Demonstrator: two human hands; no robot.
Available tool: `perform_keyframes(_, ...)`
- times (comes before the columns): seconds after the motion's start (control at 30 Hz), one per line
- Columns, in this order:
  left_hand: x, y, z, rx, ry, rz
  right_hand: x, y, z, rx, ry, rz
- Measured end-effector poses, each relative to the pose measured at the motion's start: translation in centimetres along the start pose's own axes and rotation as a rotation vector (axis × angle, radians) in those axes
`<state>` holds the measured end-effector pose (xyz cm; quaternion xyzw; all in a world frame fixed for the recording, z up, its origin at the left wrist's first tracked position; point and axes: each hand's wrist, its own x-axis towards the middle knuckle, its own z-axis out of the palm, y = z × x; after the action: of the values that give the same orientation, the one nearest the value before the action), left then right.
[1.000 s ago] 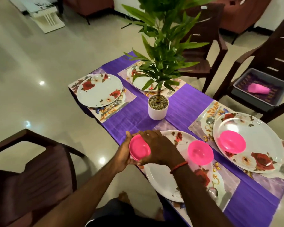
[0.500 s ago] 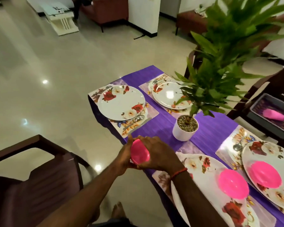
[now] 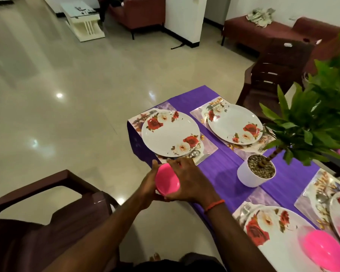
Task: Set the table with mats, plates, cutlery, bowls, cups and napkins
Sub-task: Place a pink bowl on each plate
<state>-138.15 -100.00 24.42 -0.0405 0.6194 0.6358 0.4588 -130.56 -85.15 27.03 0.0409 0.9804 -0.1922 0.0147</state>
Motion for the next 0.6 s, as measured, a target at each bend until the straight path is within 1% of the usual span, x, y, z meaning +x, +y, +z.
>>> perform_keyframes(0.13, 1.4, 1.4, -0.7, -0.003, 0.0, 0.011, 1.9, -0.1, -0.8, 0.01, 0.024, 0.003)
perform_keyframes(0.27, 2.9, 3.6, -1.1, 0.027, 0.041, 0.024, 4.5, 0.4, -1.4, 0.012, 0.063, 0.005)
perform_keyframes(0.4, 5.8, 6.4, -2.6, 0.05, 0.067, 0.078, 8.4, 1.4, -2.0, 0.017, 0.115, 0.01)
perform_keyframes(0.6, 10.0, 10.6, -4.0, 0.007, 0.115, 0.088, 14.0, 2.8, -3.4, 0.102, 0.162, 0.012)
